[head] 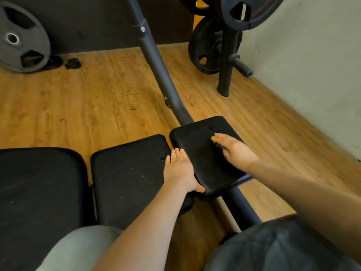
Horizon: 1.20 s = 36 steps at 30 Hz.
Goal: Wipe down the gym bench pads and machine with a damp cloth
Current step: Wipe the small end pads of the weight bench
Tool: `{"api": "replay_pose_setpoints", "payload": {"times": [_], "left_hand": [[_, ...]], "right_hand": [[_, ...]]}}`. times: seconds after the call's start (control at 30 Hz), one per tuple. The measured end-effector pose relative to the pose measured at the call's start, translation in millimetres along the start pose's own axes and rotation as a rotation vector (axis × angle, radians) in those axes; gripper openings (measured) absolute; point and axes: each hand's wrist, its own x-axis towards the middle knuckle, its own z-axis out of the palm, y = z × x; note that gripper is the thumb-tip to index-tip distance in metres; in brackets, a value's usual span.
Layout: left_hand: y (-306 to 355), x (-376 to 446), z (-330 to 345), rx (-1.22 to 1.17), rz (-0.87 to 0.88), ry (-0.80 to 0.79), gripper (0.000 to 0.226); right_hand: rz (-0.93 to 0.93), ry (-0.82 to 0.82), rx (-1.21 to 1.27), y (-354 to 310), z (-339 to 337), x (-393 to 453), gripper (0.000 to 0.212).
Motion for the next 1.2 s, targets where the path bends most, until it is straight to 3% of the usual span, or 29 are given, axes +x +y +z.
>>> {"api": "replay_pose_setpoints", "payload": {"times": [0.1,0.17,0.3,0.43,0.5,0.6,0.67,0.87,0.97,1.03,1.2], "left_hand": [[0,1,-1,-0.027,-0.006,-0.018,0.134],[1,0,-2,-0.026,-0.004,-0.03,0.134],[2,1,-2,-0.022,-0.012,-0.034,0.134],[2,0,-2,-0.014,-0.005,-0.025,0.133],[1,0,-2,-0.005,0.006,-0.015,0.133],[0,-1,-2,-0.006,0.008,-0.013,0.133],[0,-1,-2,-0.009,0.008,-0.011,0.134],[-1,-1,0,-0.015,0.017,0.01,0.132],[-1,1,1,-0.006,0.018,0.001,0.13],[-1,1,1,-0.008,0.016,0.006,0.132],[-3,0,1,-0.024,0.018,0.011,0.134]], "right_hand": [[0.238,0.144,0.061,-1,3,45,0.046],[0.252,0.181,0.105,-26,16,68,0.044],[0.042,0.145,0.084,-73,43,63,0.043],[-0.213,-0.018,0.015,-42,31,3,0.046],[-0.1,0.017,0.024,-4,11,-9,0.049],[0.25,0.154,0.027,28,-7,9,0.044],[0.28,0.135,0.038,9,-2,31,0.044],[-0.065,0.047,0.059,-70,50,49,0.045],[-0.325,-0.038,-0.007,-51,43,5,0.045],[-0.375,-0.064,-0.025,-17,25,-5,0.049],[0.187,0.146,0.029,21,3,50,0.041]]}}
